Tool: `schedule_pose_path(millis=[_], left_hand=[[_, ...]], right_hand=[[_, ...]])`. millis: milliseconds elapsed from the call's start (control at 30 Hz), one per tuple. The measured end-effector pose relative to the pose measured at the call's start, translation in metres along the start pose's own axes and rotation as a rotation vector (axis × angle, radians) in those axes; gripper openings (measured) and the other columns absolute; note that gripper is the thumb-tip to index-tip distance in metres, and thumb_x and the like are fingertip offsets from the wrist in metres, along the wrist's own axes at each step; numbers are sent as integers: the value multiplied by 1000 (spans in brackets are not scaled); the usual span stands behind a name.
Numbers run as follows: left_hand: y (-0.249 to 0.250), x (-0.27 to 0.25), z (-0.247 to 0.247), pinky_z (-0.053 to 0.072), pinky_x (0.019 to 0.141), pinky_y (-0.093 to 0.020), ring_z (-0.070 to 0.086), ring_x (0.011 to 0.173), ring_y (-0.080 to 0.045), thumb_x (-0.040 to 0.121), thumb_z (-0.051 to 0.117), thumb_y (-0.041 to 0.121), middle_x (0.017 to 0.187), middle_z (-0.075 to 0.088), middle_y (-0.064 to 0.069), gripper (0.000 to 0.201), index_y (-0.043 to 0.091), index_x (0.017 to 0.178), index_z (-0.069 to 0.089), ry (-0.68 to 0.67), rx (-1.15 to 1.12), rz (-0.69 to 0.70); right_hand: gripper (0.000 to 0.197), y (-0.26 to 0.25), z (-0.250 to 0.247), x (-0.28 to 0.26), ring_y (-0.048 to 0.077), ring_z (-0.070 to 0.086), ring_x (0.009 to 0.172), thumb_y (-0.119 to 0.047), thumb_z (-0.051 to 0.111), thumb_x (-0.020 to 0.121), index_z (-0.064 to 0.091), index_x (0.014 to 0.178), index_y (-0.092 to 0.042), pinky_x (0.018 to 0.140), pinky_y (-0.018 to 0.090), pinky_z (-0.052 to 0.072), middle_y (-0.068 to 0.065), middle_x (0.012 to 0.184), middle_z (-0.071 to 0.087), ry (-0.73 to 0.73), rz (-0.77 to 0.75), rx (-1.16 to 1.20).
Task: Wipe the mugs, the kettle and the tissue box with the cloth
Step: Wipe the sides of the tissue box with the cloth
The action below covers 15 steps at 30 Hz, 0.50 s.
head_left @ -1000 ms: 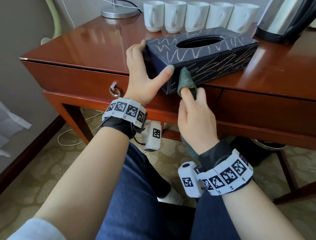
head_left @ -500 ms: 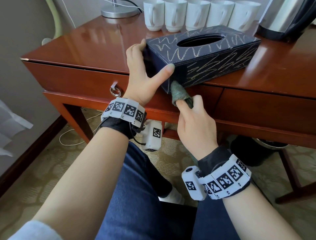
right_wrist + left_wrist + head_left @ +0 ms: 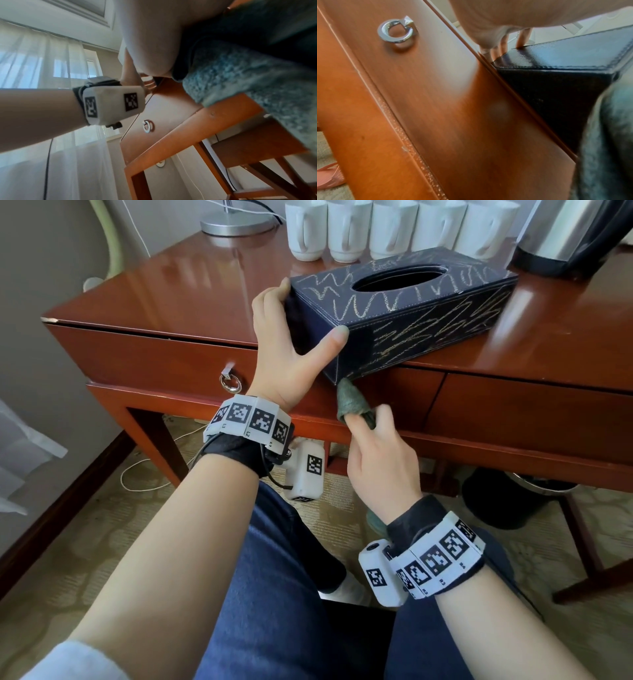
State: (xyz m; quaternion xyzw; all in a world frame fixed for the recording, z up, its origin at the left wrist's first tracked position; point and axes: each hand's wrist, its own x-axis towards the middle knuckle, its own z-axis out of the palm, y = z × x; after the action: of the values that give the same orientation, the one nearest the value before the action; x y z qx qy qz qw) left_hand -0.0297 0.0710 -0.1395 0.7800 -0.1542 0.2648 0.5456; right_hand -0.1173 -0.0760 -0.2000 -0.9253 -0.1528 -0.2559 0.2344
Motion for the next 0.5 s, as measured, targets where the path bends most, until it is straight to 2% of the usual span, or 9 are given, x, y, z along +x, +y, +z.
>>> schedule_pose_path(millis=[133, 300, 500], left_hand=[[-1, -1, 1, 34, 112, -51, 37, 134, -30, 75, 63, 65, 139, 34, -15, 98, 2, 141, 28, 1, -15, -8], [0, -1, 1, 34, 112, -51, 36, 134, -29, 76, 61, 62, 137, 31, -12, 96, 0, 141, 28, 14, 13, 6], [0, -1, 1, 33, 112, -50, 35, 135, -28, 76, 60, 63, 137, 32, -12, 96, 0, 141, 29, 15, 13, 15]], right_hand=[[31, 9, -1, 4, 19, 31, 52, -1, 54, 86, 56, 116, -9, 49, 26, 29, 16, 98, 45, 69, 92, 52], [30, -4, -3, 11, 17, 35, 58, -10, 45, 88, 51, 117, -13, 47, 26, 33, 14, 99, 45, 85, 0, 109], [32, 6, -7, 9, 16, 32, 60, -1, 56, 83, 58, 114, -12, 46, 25, 30, 14, 95, 45, 41, -10, -9]])
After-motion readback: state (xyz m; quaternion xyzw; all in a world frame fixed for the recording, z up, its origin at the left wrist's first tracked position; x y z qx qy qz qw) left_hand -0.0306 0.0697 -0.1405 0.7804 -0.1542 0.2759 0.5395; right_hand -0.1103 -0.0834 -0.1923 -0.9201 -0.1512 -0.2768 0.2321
